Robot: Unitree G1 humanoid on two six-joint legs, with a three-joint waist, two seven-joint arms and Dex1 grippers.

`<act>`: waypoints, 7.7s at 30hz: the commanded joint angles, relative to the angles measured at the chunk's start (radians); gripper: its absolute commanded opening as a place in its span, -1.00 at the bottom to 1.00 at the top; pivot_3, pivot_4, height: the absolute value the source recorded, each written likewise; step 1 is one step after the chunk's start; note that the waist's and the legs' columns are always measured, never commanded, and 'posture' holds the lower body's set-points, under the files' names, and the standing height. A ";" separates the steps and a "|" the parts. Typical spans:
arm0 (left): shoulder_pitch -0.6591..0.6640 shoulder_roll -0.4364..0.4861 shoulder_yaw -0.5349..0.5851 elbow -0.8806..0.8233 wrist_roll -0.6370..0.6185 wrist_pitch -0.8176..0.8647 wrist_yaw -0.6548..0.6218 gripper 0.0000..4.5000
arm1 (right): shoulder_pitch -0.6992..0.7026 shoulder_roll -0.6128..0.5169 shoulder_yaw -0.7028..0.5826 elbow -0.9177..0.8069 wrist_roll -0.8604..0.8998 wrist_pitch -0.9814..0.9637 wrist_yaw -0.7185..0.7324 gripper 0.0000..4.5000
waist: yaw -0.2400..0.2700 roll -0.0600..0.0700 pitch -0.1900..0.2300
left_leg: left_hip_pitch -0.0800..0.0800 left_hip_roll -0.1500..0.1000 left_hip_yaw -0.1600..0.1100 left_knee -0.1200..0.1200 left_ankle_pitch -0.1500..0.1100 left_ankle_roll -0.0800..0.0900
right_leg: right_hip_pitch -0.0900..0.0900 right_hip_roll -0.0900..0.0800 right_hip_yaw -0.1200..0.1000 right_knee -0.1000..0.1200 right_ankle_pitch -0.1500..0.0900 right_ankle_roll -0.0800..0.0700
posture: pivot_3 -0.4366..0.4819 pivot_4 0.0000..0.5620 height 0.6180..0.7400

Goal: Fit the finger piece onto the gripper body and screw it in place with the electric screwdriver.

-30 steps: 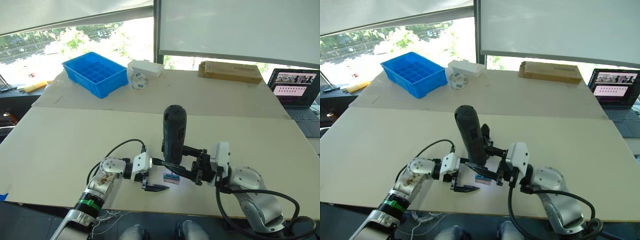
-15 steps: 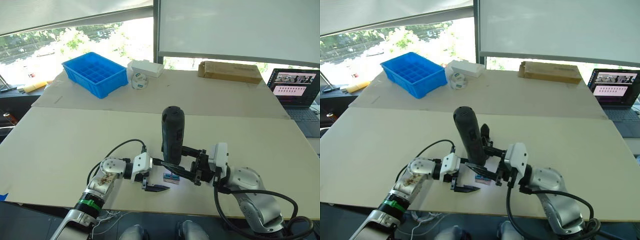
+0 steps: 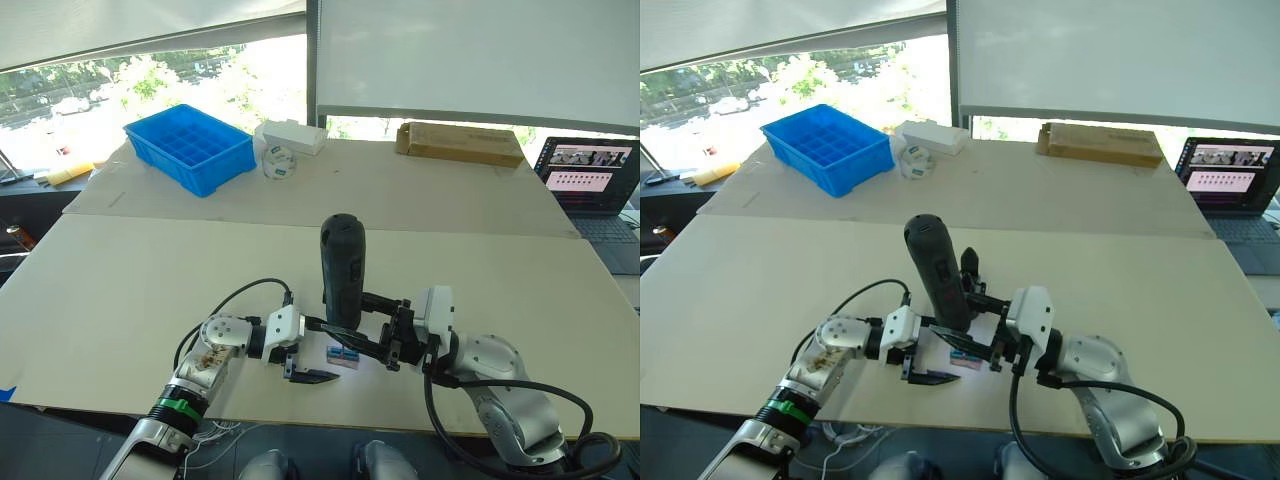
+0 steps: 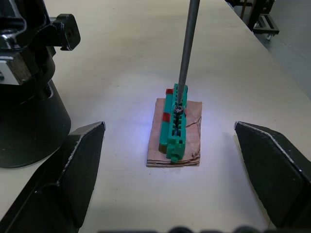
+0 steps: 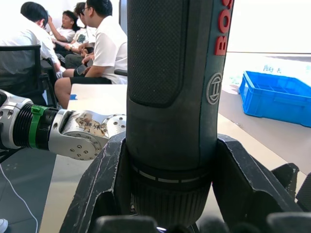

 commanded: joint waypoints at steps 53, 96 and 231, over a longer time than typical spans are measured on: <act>0.022 -0.007 -0.034 0.018 0.018 -0.006 0.017 0.99 | -0.021 0.009 -0.011 -0.037 0.068 -0.020 -0.013 -0.15 | 0.000 0.000 0.000 | 0.001 0.000 0.000 0.001 0.000 0.000 | 0.001 0.000 0.000 0.000 0.000 0.000 | -0.05 -0.47 1.00; 0.026 -0.005 -0.037 0.012 0.019 -0.001 0.019 0.99 | -0.016 0.006 0.003 -0.005 0.034 -0.028 -0.010 -0.15 | 0.000 0.000 -0.001 | 0.001 0.000 0.000 0.001 0.000 0.000 | 0.001 0.000 0.000 0.001 0.000 0.000 | -0.05 -0.47 1.00; -0.083 -0.156 0.072 0.111 0.044 0.113 0.365 0.01 | -0.206 -0.245 -0.308 -0.245 0.483 0.266 -0.193 -0.15 | 0.001 0.000 -0.001 | 0.000 0.000 -0.002 0.000 0.001 0.000 | 0.001 -0.001 -0.001 0.001 0.001 0.000 | -0.05 -0.47 1.00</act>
